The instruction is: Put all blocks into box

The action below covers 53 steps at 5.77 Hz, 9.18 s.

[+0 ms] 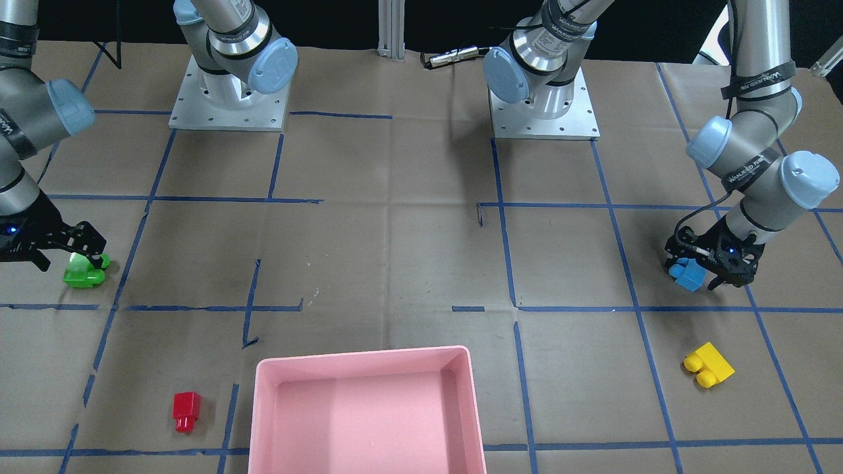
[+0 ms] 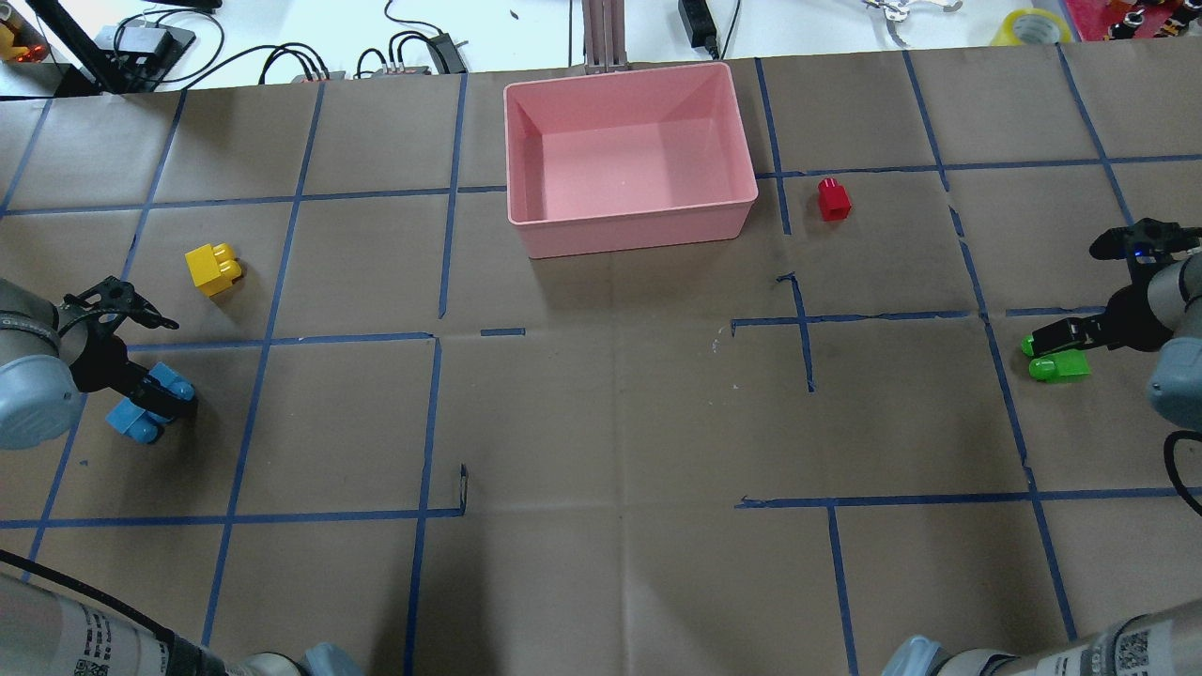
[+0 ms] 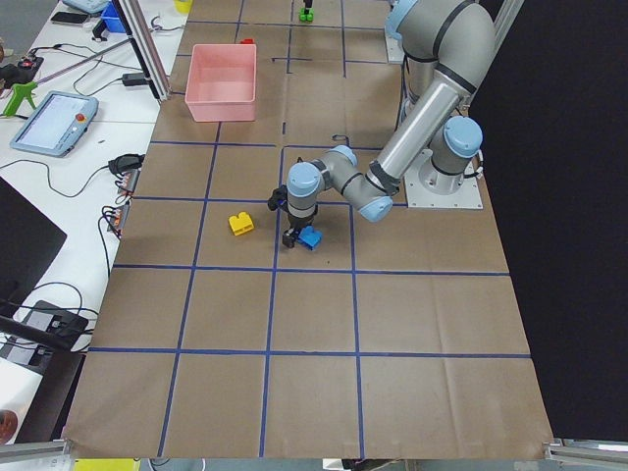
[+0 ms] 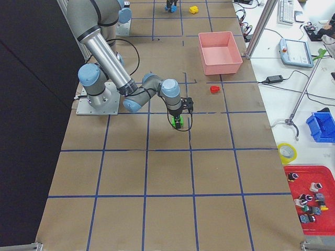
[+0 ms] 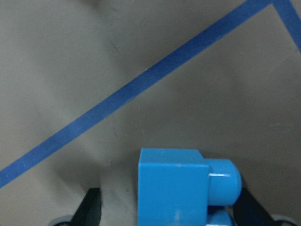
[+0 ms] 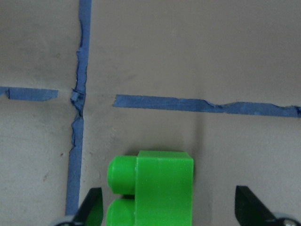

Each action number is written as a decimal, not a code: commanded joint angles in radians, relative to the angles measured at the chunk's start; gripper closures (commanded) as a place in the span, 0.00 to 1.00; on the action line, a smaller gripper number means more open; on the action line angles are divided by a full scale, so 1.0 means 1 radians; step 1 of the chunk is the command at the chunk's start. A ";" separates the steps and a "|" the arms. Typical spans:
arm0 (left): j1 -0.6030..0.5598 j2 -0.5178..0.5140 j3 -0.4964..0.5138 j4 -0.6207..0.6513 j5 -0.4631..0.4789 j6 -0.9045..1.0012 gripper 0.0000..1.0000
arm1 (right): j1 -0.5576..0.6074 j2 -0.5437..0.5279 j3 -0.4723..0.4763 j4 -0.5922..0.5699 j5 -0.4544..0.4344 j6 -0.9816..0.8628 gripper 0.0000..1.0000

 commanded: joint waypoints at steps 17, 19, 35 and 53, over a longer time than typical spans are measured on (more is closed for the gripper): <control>-0.873 -0.503 1.351 -0.727 -0.067 -1.561 0.84 | 0.133 -0.115 -0.333 0.310 -0.108 0.002 0.96; -0.931 -0.600 1.345 -0.623 -0.053 -1.584 0.83 | 0.251 -0.104 -0.452 0.322 -0.122 0.085 0.95; -0.246 -0.031 0.689 -0.541 0.018 -0.957 0.00 | 0.935 0.419 -1.180 0.557 -0.067 0.923 0.01; -0.239 -0.227 0.549 -0.232 -0.008 -1.448 0.76 | 0.546 0.362 -0.493 0.000 -0.057 0.444 0.21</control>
